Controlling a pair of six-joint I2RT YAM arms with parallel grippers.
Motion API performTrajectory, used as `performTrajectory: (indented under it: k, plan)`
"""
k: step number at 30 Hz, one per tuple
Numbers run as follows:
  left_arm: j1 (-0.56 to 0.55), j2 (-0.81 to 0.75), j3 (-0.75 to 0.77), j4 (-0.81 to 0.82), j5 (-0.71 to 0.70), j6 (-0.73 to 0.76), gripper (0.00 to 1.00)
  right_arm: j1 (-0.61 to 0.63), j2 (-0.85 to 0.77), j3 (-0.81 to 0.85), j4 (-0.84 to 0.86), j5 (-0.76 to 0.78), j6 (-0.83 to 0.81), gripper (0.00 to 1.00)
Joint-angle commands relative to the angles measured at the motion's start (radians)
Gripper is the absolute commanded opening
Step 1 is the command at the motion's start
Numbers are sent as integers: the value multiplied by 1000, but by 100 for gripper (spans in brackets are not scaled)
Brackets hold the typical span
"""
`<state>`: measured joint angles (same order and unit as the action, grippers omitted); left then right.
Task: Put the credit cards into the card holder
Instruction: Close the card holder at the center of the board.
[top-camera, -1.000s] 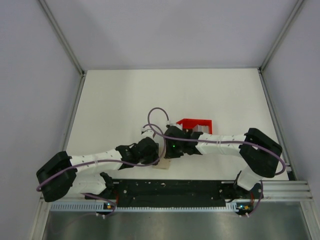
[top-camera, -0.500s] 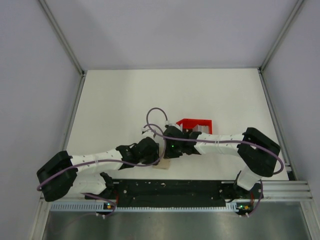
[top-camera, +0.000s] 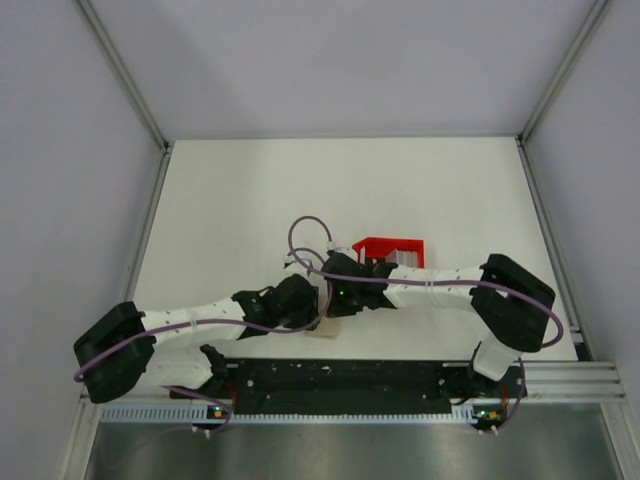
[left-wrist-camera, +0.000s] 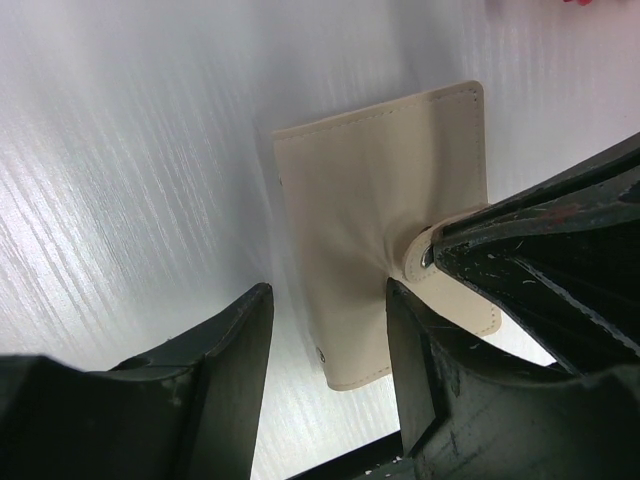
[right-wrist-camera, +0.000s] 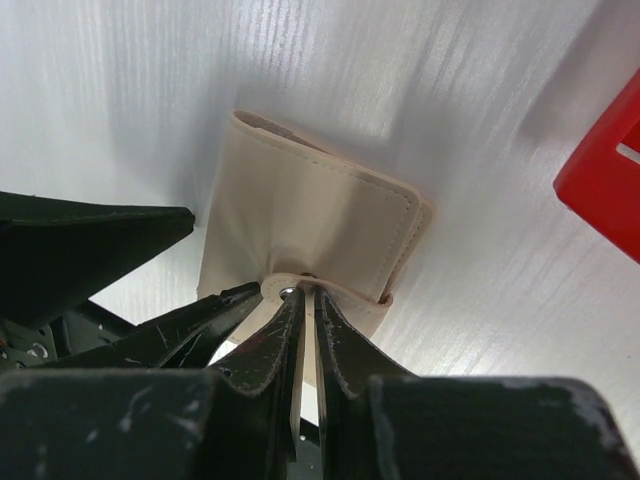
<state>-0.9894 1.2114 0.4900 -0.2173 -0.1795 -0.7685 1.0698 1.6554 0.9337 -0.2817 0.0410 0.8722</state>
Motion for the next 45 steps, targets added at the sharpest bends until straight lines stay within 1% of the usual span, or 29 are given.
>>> performTrajectory:
  k: [1, 14, 25, 35, 40, 45]
  plan:
    - [-9, 28, -27, -48, 34, 0, 54, 13, 29, 53, -54, 79, 5, 8]
    - [-9, 27, -33, -50, 25, -14, 54, 27, -55, 42, -7, 74, -24, 9]
    - [-9, 27, -33, -50, 25, -14, 54, 38, -40, 27, 3, 65, -4, 8]
    - [-9, 27, -31, -50, 23, -14, 54, 39, -161, -22, -2, 111, -13, 9]
    - [-9, 27, -31, -50, 23, -14, 54, 38, -135, -33, 7, 77, 5, 9]
    - [-9, 27, -31, -51, 25, -17, 54, 39, -100, -32, 7, 76, 22, 9]
